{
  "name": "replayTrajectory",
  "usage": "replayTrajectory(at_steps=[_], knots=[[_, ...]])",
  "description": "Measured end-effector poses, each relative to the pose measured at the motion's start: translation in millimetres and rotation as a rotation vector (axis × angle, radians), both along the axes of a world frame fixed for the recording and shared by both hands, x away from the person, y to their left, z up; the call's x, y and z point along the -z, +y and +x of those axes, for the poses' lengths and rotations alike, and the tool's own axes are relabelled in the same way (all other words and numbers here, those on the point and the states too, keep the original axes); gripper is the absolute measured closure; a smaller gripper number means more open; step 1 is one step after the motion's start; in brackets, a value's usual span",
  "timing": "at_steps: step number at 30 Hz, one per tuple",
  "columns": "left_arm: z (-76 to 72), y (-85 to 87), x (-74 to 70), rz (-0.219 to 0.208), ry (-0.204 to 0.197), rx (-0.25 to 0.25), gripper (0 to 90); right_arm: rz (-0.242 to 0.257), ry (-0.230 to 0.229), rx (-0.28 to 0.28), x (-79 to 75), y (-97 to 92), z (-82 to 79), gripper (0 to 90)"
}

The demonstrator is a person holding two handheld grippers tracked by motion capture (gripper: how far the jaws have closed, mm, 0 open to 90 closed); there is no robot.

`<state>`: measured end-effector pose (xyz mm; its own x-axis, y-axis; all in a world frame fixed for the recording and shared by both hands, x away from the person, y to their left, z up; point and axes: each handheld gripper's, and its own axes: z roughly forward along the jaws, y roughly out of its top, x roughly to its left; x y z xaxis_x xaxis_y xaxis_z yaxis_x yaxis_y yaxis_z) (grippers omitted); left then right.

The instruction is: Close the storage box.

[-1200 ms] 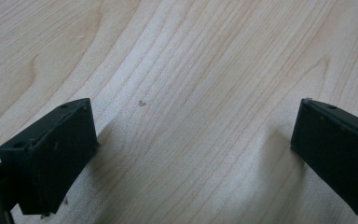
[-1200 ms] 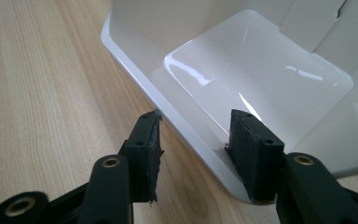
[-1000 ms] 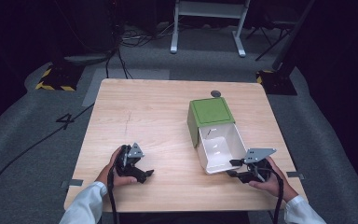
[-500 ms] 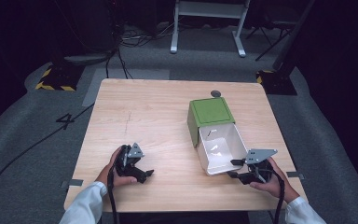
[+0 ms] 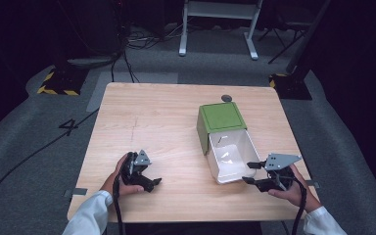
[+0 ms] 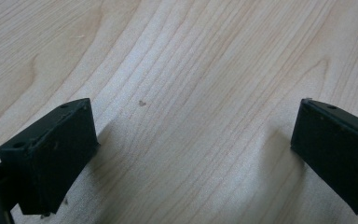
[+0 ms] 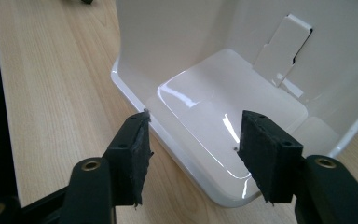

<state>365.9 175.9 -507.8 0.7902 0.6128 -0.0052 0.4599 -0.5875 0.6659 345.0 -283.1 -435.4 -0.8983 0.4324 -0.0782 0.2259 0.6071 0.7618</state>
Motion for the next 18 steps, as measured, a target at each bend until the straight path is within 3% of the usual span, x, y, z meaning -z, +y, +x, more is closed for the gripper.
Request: replayTrajectory(at_steps=[9, 18], knots=[[0.0, -0.1, 0.1, -0.001, 0.000, -0.001, 0.5, 0.011, -0.039, -0.018, -13.6, -3.0, -6.6, 39.1], [0.0, 0.0, 0.0, 0.000, 0.000, 0.000, 0.5, 0.027, -0.074, 0.012, -22.7, -13.1, -10.4, 34.4]])
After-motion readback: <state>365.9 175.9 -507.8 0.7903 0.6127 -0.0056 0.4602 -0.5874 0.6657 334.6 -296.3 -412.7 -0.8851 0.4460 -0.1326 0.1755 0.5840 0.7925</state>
